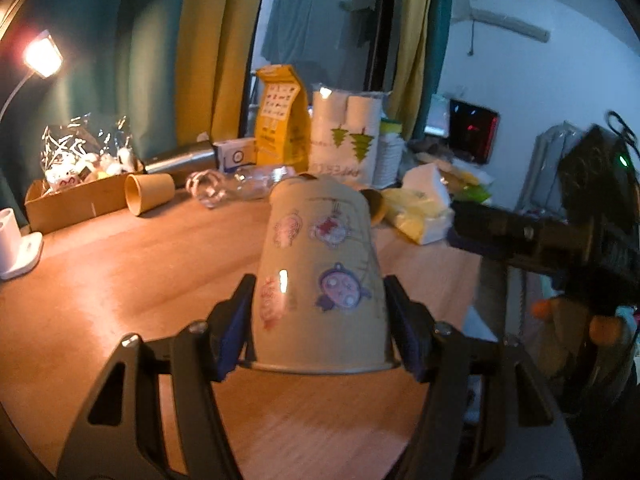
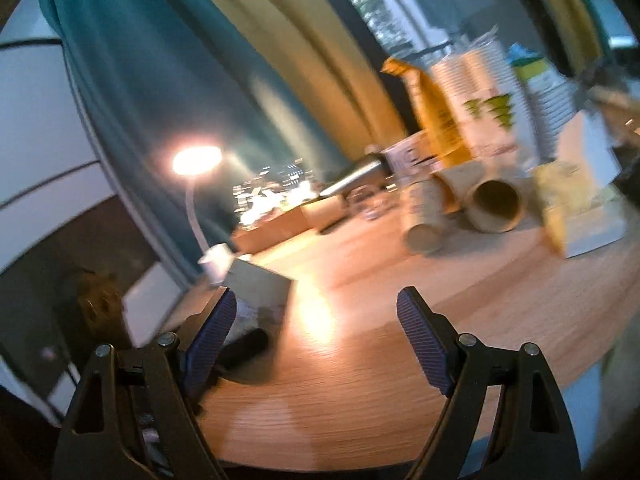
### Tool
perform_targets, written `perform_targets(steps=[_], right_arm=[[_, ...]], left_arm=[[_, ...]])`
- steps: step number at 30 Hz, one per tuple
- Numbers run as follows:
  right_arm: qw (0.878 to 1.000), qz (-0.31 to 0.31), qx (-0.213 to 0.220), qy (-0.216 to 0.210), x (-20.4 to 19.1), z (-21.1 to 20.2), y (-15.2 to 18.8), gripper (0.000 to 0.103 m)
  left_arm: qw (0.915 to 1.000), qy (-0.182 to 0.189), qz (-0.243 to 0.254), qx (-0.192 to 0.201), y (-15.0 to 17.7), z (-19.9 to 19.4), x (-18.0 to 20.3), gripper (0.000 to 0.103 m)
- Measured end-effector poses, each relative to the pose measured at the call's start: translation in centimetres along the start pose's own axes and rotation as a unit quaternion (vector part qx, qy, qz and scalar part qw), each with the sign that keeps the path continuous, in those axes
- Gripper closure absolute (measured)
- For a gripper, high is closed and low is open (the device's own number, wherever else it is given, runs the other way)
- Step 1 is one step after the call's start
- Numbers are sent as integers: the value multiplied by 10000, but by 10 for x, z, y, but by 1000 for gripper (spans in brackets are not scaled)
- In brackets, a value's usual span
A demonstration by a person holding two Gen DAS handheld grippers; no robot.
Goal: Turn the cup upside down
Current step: 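Grasp the cup with the right gripper while the left gripper releases it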
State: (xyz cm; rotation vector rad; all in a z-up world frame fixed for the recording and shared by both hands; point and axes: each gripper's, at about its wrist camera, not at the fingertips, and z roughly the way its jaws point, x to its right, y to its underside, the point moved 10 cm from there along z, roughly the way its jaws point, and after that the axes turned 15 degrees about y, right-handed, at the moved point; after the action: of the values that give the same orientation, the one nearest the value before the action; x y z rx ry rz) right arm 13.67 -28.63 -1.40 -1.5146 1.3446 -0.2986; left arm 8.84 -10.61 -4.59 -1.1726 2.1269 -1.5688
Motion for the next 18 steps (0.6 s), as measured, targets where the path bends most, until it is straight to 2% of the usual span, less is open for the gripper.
perform_targets(steps=[6,10,16,17,18], right_arm=[[9981,77,-381,-487,-23,7,5,18],[9950,188,-586,-787,-33,7,7,18],[9914,310,-763,-1019,-39,6,10,19],[9904,340,-794,-1079,-39,6,10,21],[9892,370,-853,-1134,-39,8,10,29]], left_arm=[[9984,162,403,358,-1,-14,29,39],[9967,241,640,443,4,-18,44,39],[9943,326,882,509,9,-21,59,38],[9943,335,878,513,10,-22,59,38],[9943,341,870,522,10,-22,59,38]])
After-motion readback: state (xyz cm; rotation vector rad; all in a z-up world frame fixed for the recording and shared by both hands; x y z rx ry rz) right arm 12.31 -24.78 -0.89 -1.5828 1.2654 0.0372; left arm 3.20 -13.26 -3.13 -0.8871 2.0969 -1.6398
